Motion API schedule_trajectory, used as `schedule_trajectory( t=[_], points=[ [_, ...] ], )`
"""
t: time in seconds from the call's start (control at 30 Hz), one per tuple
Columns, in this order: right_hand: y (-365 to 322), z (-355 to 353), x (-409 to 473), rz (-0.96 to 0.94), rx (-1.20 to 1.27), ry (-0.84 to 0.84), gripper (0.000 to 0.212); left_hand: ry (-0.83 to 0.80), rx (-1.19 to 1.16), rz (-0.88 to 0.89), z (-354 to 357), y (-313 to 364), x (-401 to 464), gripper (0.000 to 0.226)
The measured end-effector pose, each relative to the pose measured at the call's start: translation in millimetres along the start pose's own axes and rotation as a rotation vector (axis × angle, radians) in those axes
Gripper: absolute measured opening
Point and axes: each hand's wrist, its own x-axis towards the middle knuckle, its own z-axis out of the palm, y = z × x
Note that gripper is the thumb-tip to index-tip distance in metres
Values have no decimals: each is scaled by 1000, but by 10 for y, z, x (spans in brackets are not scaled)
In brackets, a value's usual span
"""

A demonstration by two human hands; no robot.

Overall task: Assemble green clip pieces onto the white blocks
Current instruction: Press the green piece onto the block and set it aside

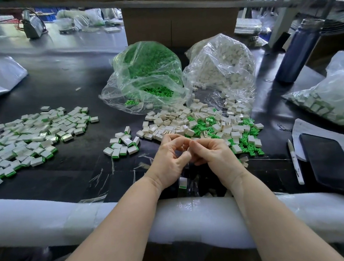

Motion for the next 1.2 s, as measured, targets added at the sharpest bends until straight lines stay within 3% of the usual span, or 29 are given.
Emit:
schedule_trajectory(
  t=[0.4, 0.57, 1.2],
  points=[
    [16, -7, 8, 19, 17, 9, 18, -43, 77, -20, 21, 26, 0, 32],
    [8, 0, -2, 10, 27, 26, 18, -54, 94, -25, 36, 55, -17, 15],
    [0, -2, -16, 14, 43, 44, 22, -55, 139, -56, 52, -13, 4, 15]
  ],
)
